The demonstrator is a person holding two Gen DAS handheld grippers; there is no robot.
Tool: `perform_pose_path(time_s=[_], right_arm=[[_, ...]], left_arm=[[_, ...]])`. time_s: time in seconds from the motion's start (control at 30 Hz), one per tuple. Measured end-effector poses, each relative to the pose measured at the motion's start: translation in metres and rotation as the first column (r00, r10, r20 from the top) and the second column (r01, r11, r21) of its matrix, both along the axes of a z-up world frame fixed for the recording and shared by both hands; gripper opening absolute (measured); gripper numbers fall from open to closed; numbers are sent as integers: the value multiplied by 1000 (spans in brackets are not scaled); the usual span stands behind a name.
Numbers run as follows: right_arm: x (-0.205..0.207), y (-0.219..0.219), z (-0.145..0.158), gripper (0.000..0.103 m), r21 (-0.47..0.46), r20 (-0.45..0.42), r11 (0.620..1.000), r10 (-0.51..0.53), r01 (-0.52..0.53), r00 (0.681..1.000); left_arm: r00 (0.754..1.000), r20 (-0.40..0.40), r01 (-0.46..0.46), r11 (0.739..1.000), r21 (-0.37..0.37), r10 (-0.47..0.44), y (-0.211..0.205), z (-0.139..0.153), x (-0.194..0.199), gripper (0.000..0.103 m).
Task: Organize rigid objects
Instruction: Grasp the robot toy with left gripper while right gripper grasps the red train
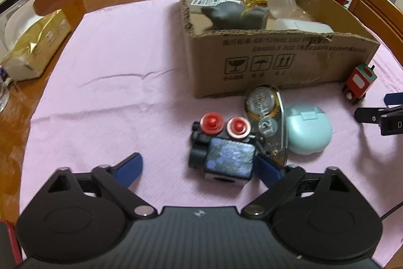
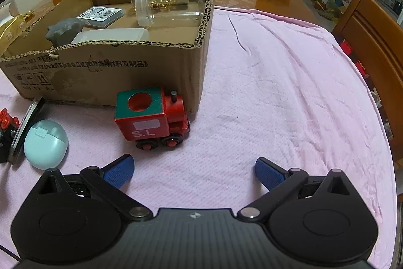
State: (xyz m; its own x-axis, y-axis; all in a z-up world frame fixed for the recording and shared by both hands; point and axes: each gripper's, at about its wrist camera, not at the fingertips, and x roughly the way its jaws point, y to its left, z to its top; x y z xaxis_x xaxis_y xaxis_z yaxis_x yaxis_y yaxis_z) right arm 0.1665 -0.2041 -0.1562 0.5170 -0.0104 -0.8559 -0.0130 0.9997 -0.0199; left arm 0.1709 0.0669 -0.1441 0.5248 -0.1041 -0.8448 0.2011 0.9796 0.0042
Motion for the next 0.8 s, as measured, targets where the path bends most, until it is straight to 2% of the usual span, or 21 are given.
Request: perform_pose_path(time_s=[0.13,0.23,0.37,0.5,0.67,0.8], right_arm=[[2,-1,1,103,1,-6,1000,30,-30,1000],[6,0,1,103,2,-8,998,55,-55,998],[12,7,2,103,-1,-4,995,103,-103,995],[16,15,7,86,1,26,989,146,-146,989],[16,24,18,81,-26,74,982,190,-189,979],[20,26,18,74,-29,68,979,204,-203,977]], left_arm=[[998,24,56,998,-15,-56,-4,3,2,69],[996,27,87,996,-16,-87,-7,5,4,60],[995,23,103,995,-15,-102,-8,5,6,58],[994,20,104,994,-14,-104,-8,4,6,58],[994,16,107,994,-14,-107,-8,4,7,58],[994,14,109,994,-14,-109,-8,4,9,55]])
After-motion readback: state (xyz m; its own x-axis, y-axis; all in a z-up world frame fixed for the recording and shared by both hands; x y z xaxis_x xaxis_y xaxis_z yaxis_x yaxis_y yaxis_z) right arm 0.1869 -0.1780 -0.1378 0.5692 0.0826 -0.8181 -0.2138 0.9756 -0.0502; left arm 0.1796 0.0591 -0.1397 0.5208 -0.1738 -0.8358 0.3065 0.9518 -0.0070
